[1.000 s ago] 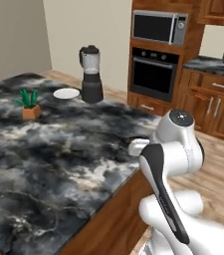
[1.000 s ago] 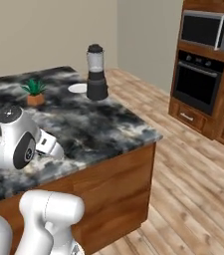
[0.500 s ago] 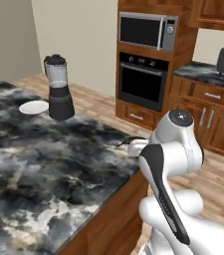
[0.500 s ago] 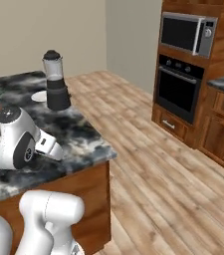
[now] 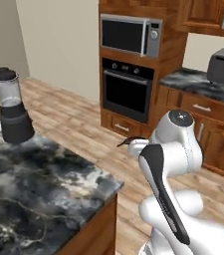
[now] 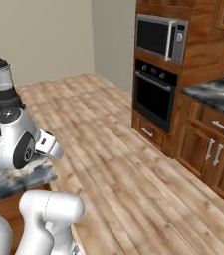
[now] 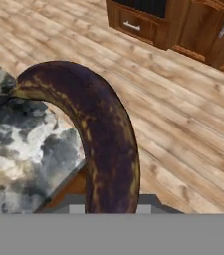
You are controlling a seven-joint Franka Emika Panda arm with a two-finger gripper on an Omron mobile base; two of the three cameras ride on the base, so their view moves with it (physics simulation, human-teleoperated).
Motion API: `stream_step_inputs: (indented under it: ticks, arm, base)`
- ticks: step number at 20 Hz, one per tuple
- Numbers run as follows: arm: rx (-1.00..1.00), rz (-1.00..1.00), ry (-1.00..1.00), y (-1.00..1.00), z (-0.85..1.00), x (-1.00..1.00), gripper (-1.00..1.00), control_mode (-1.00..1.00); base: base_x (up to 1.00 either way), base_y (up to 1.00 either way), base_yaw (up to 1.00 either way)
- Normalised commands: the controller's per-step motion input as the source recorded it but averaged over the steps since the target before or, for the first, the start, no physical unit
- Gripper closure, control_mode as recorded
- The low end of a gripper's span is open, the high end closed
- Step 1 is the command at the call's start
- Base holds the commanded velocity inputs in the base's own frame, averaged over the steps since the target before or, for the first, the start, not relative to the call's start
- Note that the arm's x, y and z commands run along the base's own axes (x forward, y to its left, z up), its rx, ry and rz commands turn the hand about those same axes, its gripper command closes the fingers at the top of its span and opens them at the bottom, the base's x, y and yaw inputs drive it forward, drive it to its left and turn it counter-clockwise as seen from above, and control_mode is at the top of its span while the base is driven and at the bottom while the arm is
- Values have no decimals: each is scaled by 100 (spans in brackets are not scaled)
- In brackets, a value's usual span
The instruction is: Pick the banana and pear from the fridge and place them on the plate next to the blender to make a fruit smoothie.
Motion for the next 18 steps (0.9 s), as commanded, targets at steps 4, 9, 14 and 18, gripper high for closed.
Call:
stream_step_inputs:
  ticks: [4,9,14,18]
  arm:
    - [0,0,0,0,0,0,100,100]
    - [0,0,0,0,0,0,100,100]
    - [0,0,0,0,0,0,100,100]
    - [0,0,0,0,0,0,100,100]
  base:
    - [100,-100,12]
    - [100,-52,60]
    - [100,-29,69]
    - [100,-48,59]
